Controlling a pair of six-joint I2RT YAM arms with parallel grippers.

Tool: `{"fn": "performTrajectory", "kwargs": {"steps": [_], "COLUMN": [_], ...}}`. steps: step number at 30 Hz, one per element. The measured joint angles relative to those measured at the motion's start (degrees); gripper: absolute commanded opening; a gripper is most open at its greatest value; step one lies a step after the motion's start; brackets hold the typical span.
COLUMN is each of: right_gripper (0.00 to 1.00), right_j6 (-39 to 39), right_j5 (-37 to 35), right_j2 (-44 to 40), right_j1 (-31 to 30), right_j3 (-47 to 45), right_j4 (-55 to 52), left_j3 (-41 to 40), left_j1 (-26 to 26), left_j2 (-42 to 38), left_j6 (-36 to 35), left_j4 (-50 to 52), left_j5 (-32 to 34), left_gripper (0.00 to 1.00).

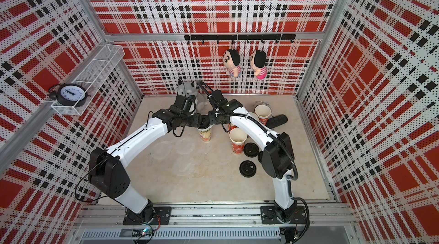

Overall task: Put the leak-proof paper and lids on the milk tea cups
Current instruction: Secure the cup lid on the cup.

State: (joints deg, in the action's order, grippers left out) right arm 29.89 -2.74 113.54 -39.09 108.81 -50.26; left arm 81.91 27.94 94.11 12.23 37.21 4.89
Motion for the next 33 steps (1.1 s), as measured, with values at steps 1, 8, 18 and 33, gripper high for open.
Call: {"fn": "performTrajectory", "kwargs": {"steps": [1, 8, 18, 33], "right_gripper": [0.56, 0.56, 0.56, 0.56], "right_j6": [0.15, 1.55, 5.01, 8.55], "right_j5": [-0.04, -0.24, -0.79, -5.29], "right_j2": [-0.09, -0.87, -3.32, -4.92], "right_j1": [0.0, 0.02, -0.2, -2.16], "right_j3": [-0.44, -2.8, -8.92, -13.38], "right_j4": [0.52, 3.32, 8.39, 13.16], "left_j3": [-0.02, -0.07, -1.51, -4.15], "left_j1": [0.0, 0.0, 0.0, 0.0], "left_j2": [0.0, 0.0, -0.59, -1.99], "left_j6": [0.0, -0.02, 0.0, 0.39], "left_j4": [-0.07, -0.2, -1.86, -4.5], "left_j5": [0.02, 0.02, -0.11, -0.11], "left_gripper": [0.57, 0.57, 0.57, 0.56]}}
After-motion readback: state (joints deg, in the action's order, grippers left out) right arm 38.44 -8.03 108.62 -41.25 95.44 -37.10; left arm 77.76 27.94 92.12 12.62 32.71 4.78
